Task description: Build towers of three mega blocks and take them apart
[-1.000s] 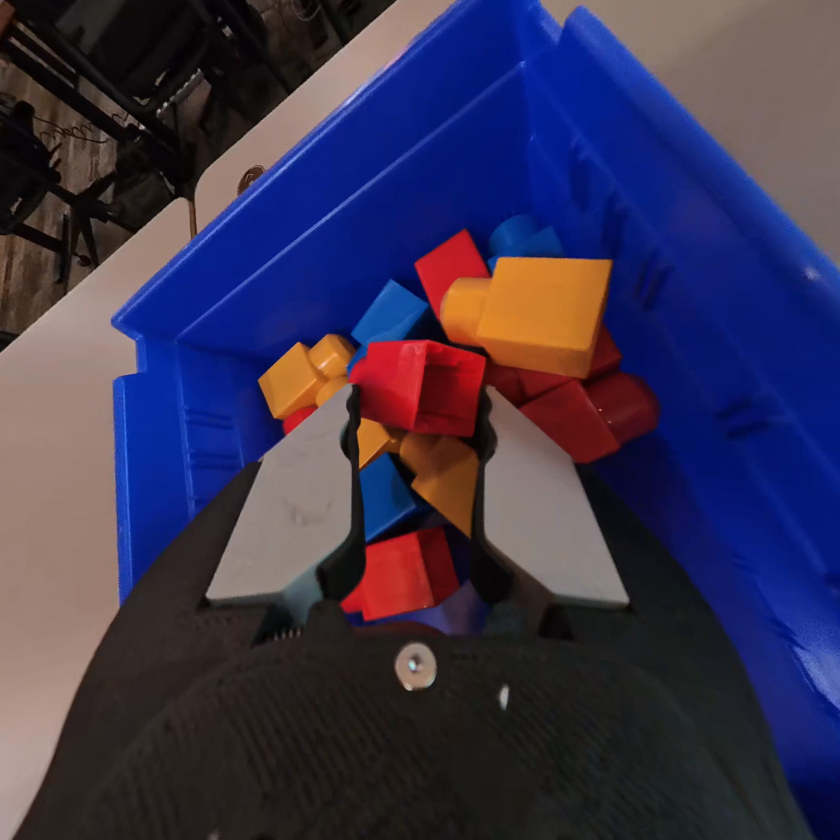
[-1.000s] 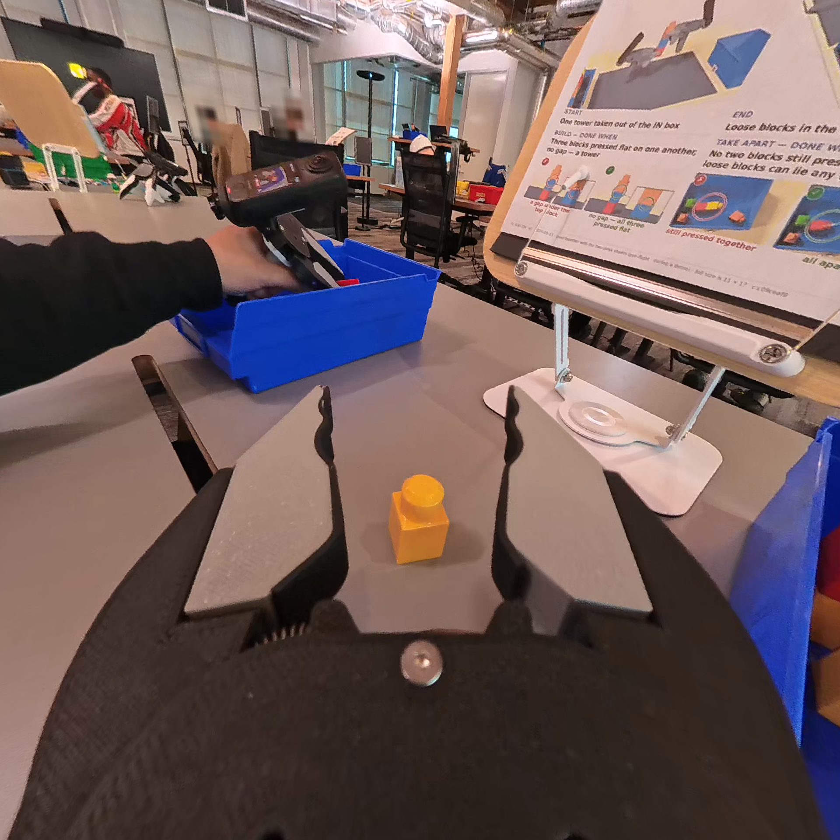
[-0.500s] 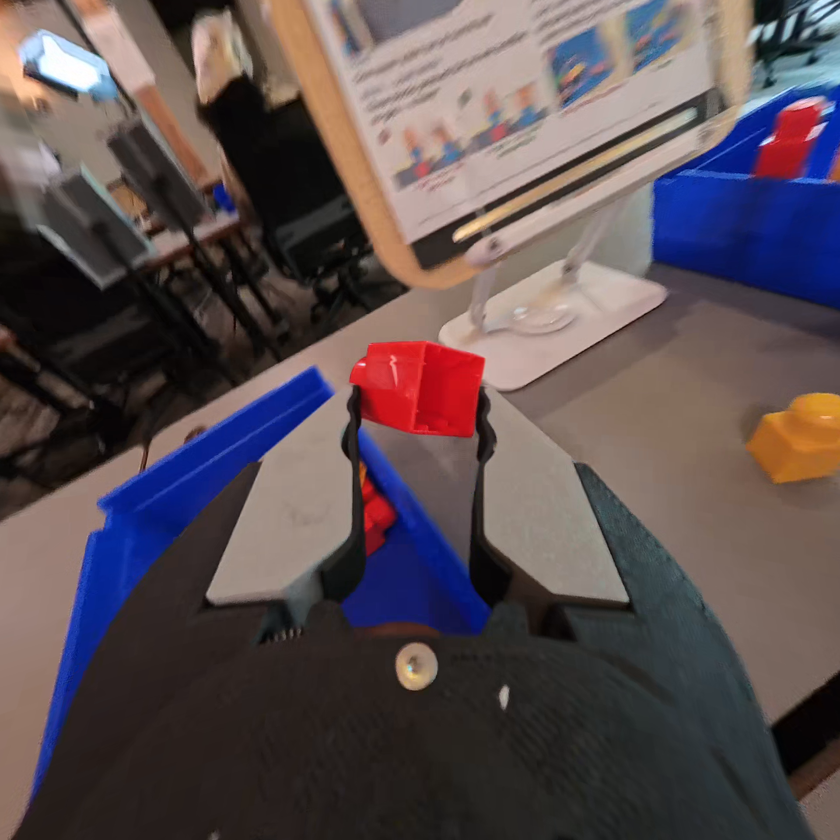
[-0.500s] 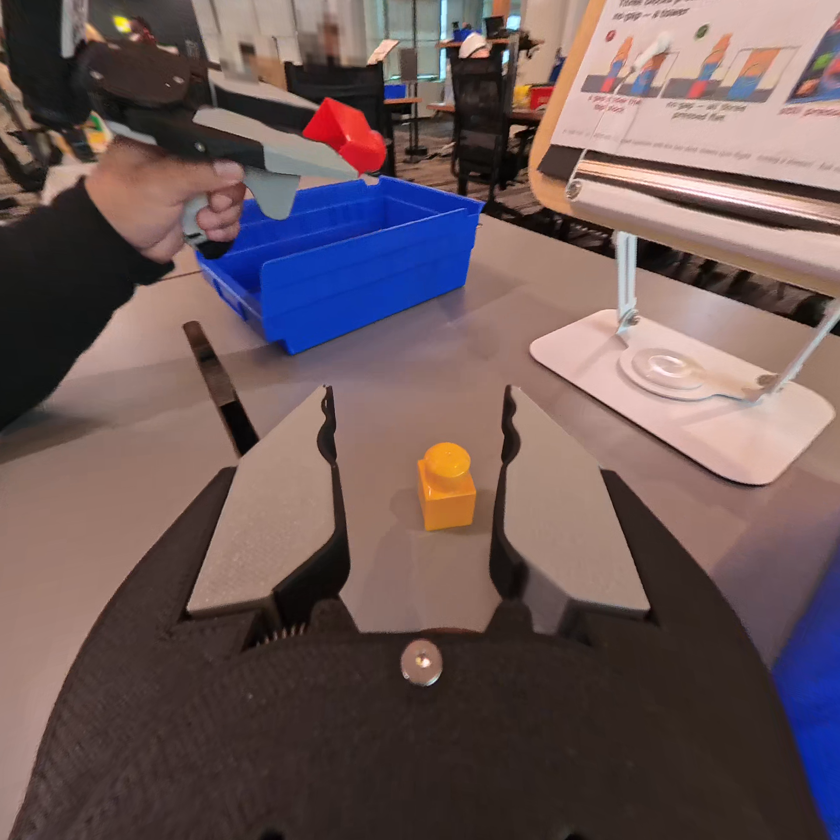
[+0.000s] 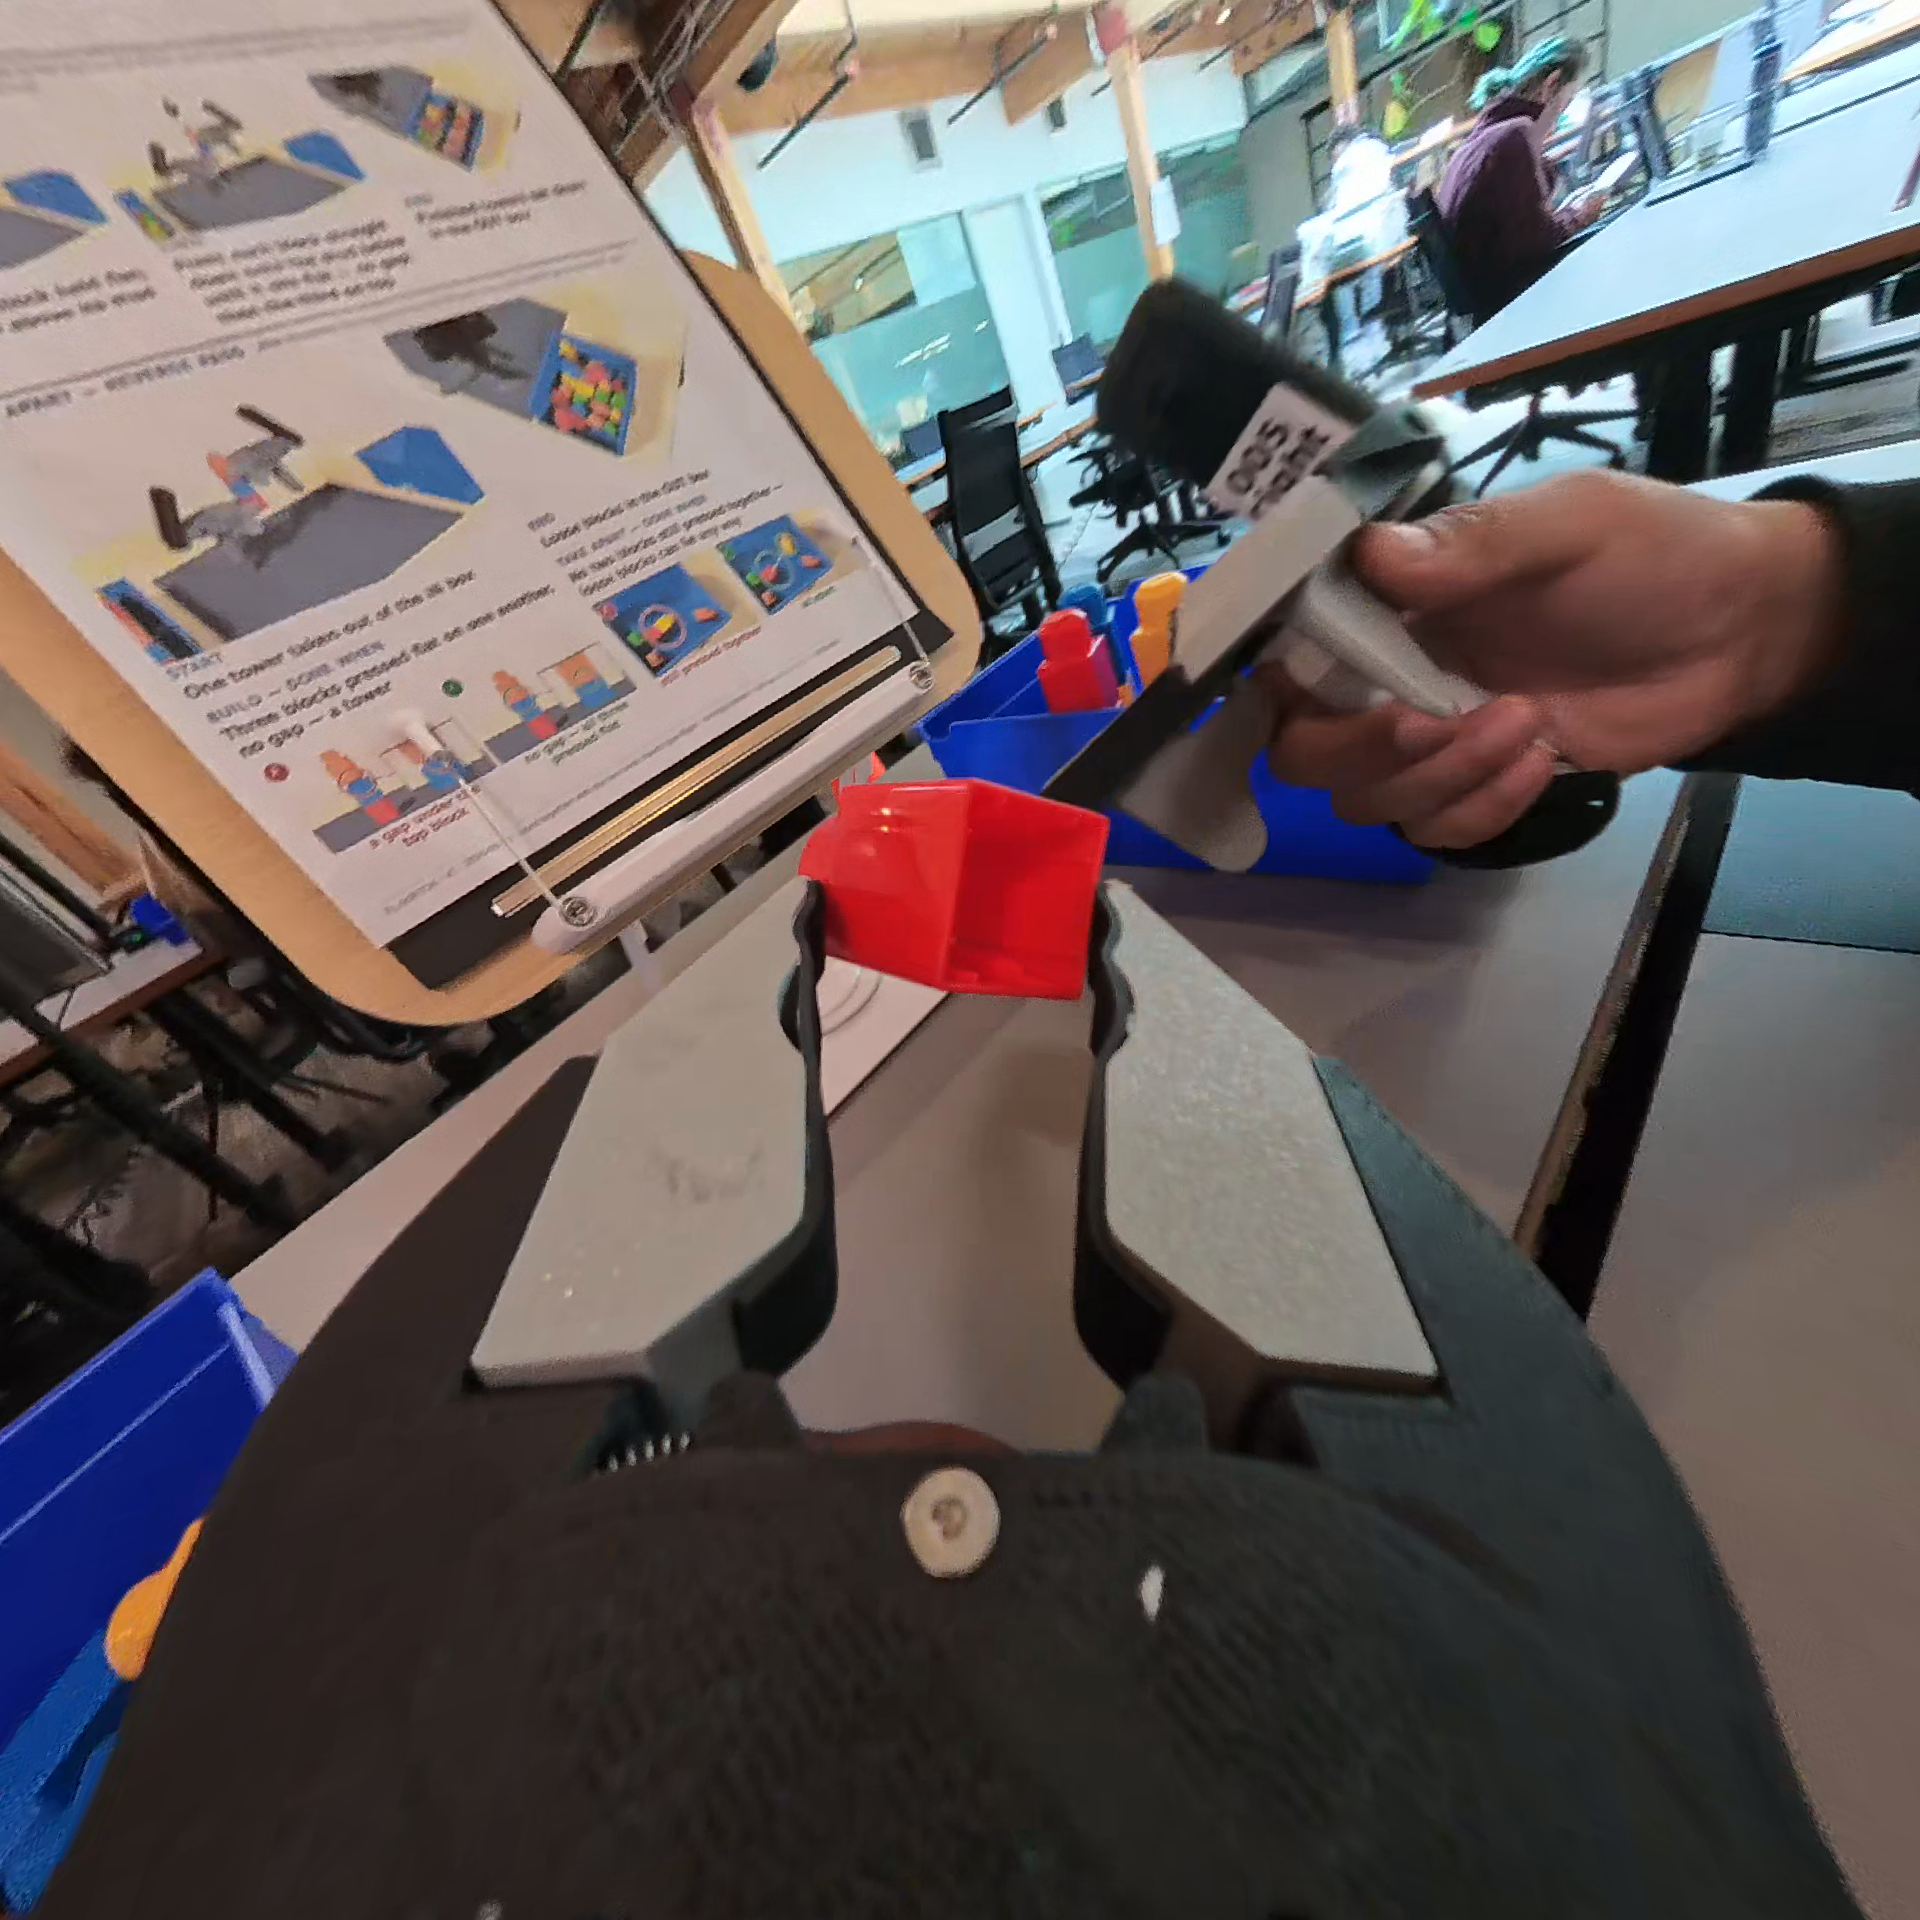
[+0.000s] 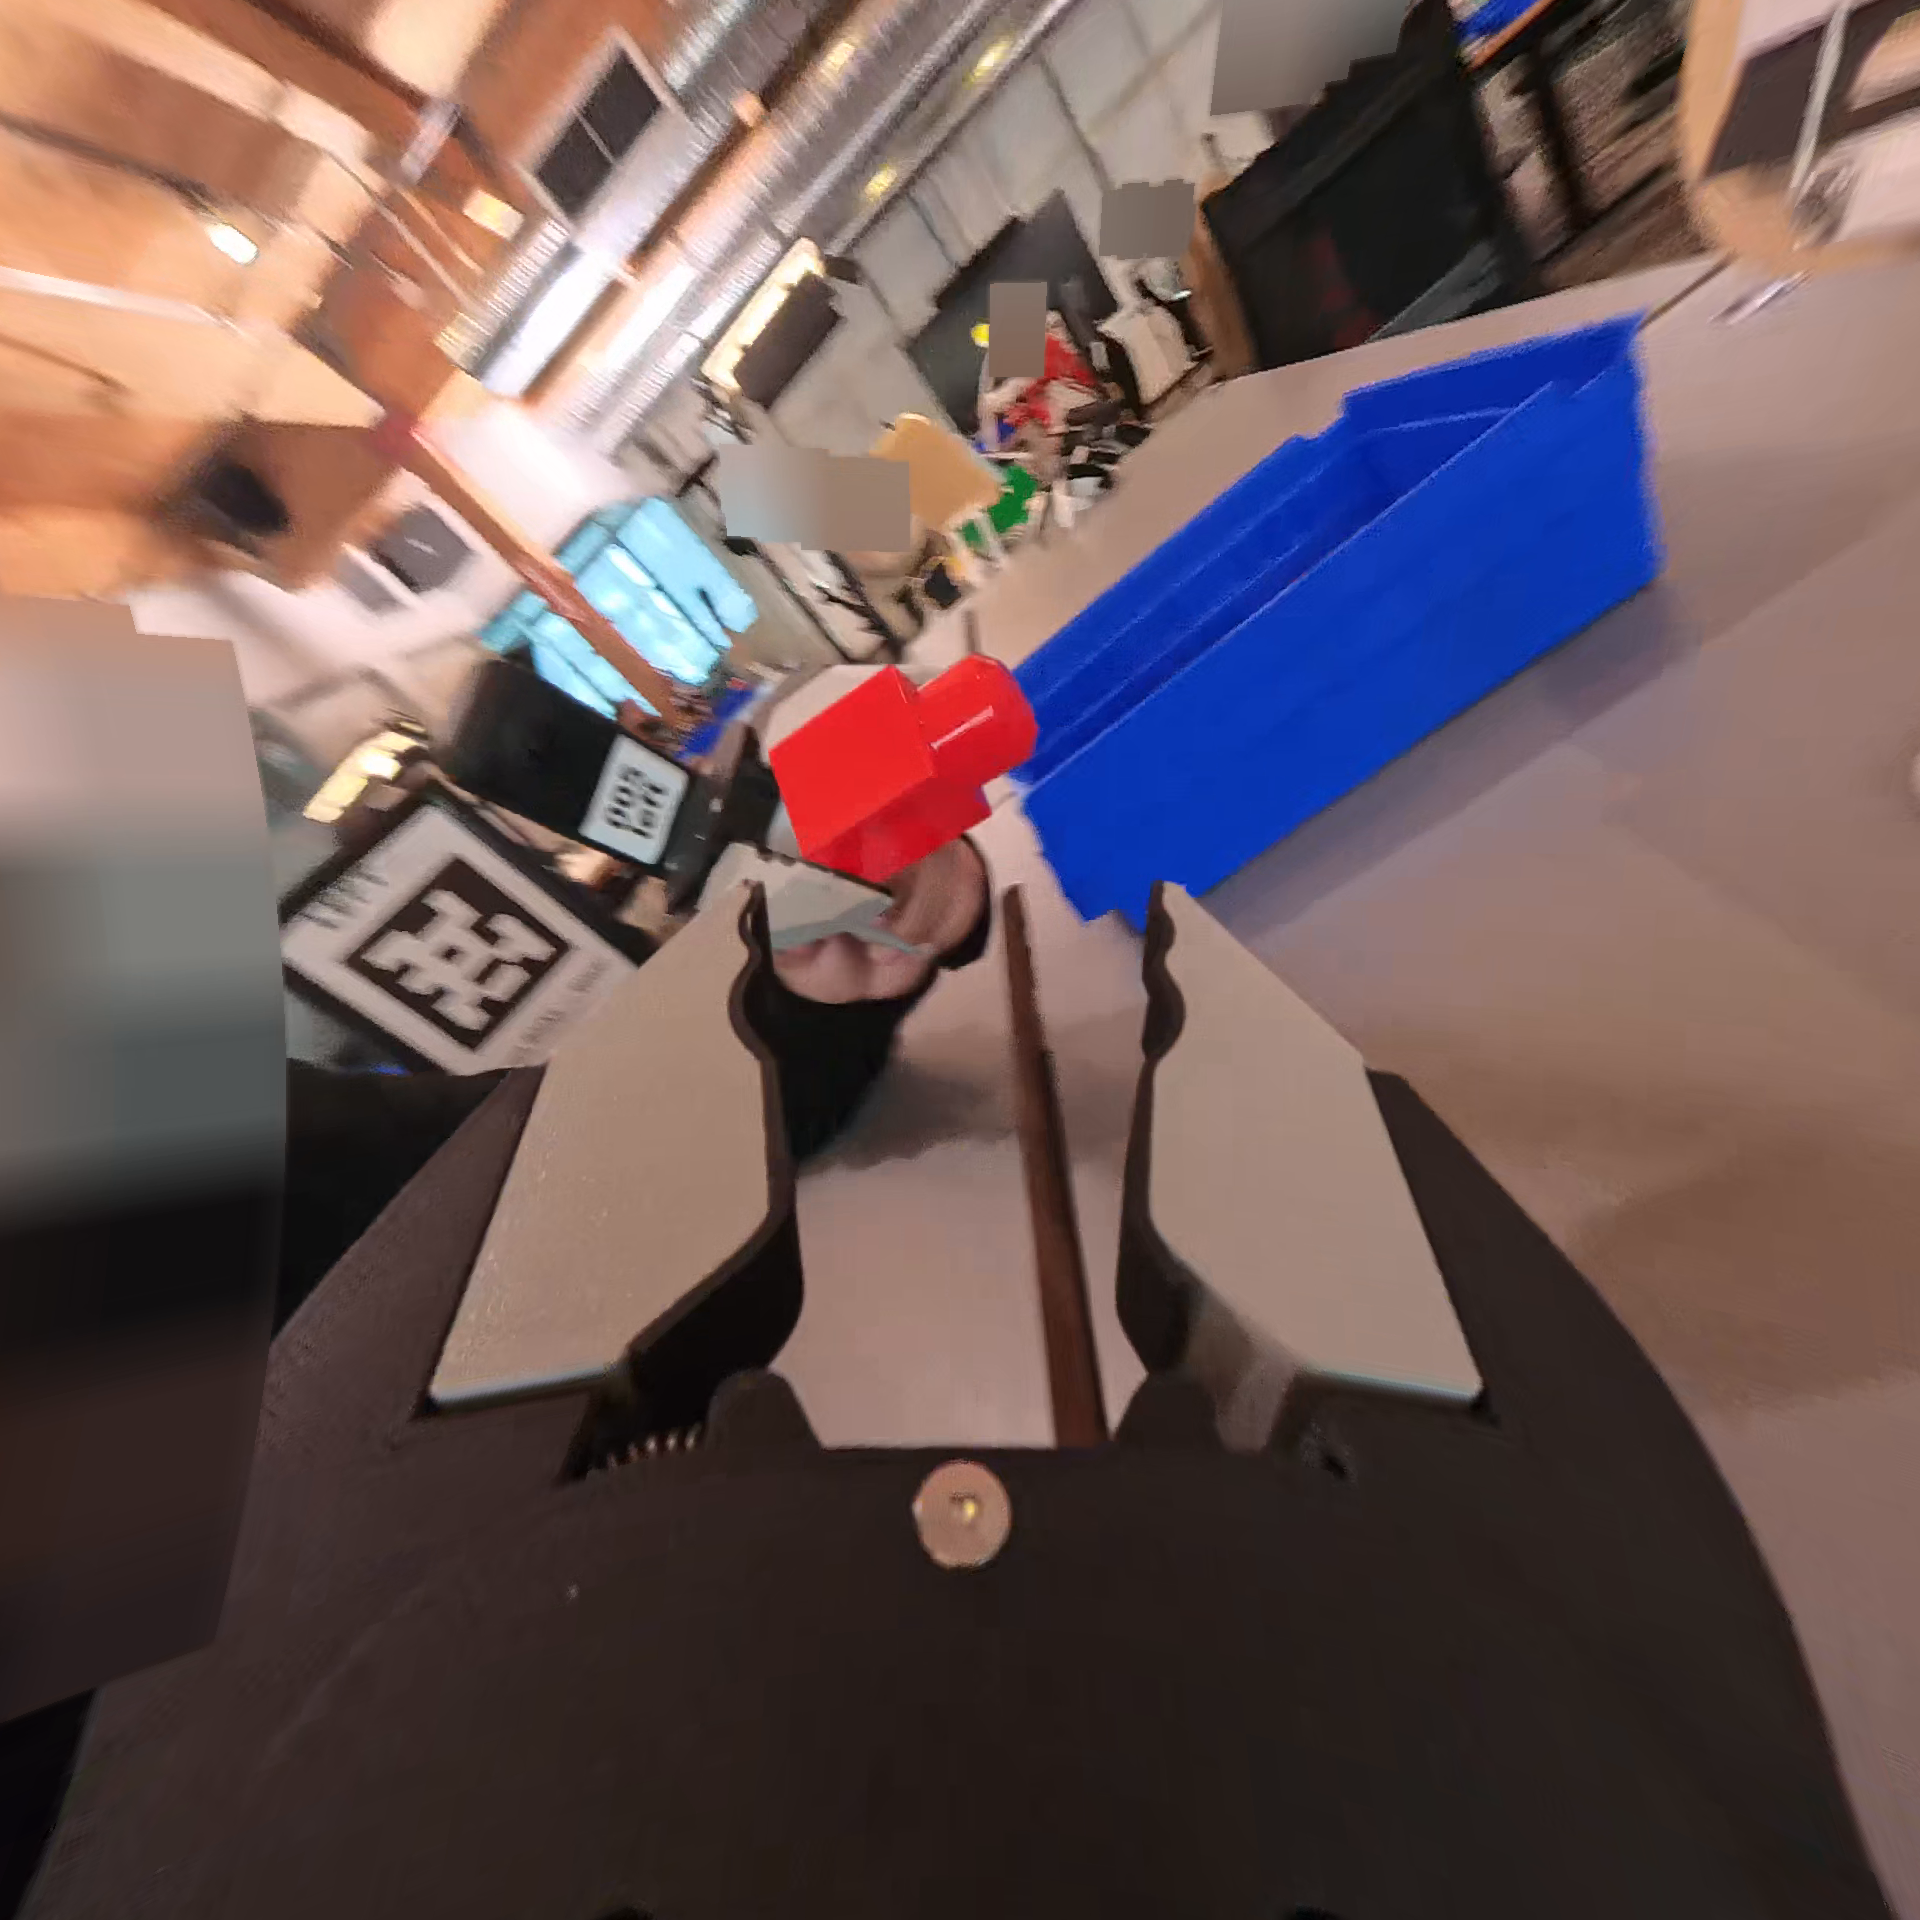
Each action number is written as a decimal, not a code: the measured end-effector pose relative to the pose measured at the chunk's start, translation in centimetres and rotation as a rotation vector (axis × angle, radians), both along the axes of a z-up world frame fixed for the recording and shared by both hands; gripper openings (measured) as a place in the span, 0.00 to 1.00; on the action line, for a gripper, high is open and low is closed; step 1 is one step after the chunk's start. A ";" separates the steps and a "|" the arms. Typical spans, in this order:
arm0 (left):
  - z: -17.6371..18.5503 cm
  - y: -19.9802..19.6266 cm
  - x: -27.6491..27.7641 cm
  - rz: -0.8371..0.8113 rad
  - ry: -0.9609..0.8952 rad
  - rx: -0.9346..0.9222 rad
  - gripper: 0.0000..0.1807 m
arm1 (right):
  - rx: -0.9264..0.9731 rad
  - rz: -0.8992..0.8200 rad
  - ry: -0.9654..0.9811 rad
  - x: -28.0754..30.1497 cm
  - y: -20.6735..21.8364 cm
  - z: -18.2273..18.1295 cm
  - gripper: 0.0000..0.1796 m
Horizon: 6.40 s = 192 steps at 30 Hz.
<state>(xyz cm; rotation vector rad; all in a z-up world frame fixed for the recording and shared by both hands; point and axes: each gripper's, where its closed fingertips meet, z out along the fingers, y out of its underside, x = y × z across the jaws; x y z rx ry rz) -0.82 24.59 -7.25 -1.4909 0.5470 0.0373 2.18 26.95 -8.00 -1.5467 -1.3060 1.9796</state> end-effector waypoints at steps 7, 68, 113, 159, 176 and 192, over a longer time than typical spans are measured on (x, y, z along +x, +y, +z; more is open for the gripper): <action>-1.7 -0.1 2.6 -0.126 -0.035 -0.023 0.27 | -0.153 0.084 -0.037 0.2 -2.5 -1.7 0.42; -16.6 4.5 5.5 -0.466 0.147 -0.746 0.26 | 0.199 -0.206 0.039 2.7 2.3 0.0 0.21; -13.8 0.3 8.6 -0.667 -0.203 -1.002 0.18 | 0.751 0.062 -0.306 2.8 -0.6 -9.2 0.20; -11.4 0.1 8.2 -0.719 -0.427 -0.993 0.18 | 0.397 0.138 -0.268 2.5 -1.8 -8.7 0.20; -12.4 1.0 6.5 -0.656 -0.418 -0.966 0.23 | 0.321 0.019 -0.279 1.8 0.0 -8.2 0.19; -14.8 1.4 5.7 -0.546 -0.283 -0.966 0.25 | 0.618 -0.238 -0.332 1.4 3.5 -8.6 0.18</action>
